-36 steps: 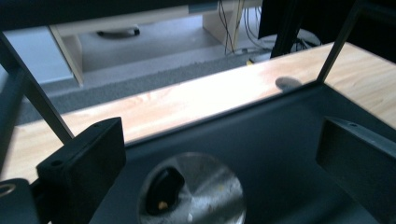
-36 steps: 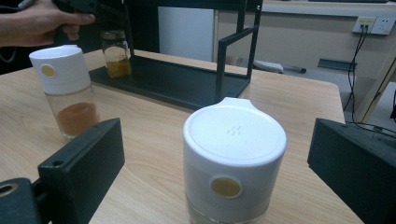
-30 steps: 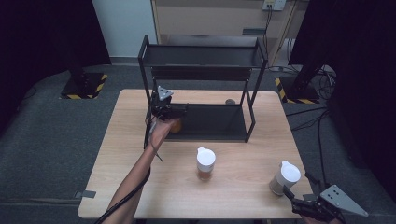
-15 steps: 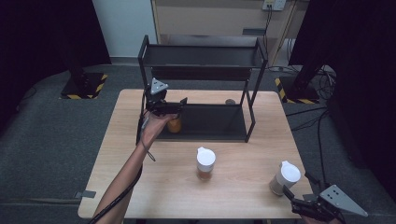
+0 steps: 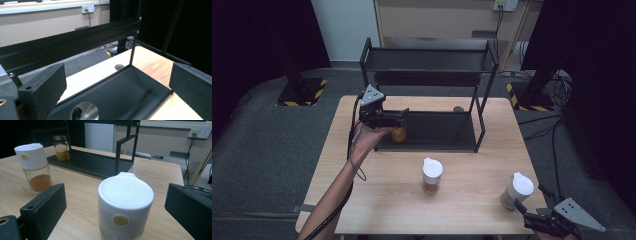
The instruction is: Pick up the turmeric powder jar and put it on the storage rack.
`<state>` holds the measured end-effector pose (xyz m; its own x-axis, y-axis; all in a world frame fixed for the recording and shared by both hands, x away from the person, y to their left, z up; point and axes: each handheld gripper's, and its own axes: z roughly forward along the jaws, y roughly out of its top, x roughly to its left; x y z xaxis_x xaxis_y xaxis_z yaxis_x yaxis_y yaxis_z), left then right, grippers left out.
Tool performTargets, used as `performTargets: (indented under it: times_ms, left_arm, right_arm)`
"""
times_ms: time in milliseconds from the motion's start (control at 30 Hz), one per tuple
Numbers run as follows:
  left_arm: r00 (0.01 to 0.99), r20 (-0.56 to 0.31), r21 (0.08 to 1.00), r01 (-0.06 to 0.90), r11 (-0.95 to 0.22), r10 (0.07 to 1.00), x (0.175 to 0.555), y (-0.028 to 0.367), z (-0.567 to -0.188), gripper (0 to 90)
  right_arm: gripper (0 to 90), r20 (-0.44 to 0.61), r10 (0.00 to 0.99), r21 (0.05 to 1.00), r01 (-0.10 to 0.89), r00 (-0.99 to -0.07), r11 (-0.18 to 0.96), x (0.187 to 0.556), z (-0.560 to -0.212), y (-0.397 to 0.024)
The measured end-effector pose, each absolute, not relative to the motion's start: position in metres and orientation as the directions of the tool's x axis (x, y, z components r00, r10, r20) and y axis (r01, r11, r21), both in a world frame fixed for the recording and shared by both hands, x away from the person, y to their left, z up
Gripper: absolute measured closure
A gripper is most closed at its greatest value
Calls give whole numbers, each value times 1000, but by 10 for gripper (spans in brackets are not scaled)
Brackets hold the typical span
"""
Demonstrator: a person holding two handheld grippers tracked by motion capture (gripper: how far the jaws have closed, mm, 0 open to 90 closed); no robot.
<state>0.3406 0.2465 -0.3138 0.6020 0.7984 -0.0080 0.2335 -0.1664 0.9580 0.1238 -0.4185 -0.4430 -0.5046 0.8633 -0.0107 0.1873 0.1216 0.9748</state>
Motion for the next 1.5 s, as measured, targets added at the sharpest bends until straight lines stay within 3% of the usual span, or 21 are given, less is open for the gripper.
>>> performTargets:
  times_ms: [500, 1500]
  left_arm:
    - [639, 8, 968, 187, -166, 769, 303, 267, -320, 0]
    - [665, 19, 974, 155, -163, 746, 206, 316, -394, 0]
  right_arm:
    - [38, -14, 863, 974, 187, -505, 125, 124, -443, -417]
    - [38, -18, 864, 972, 192, -503, 132, 124, -442, -416]
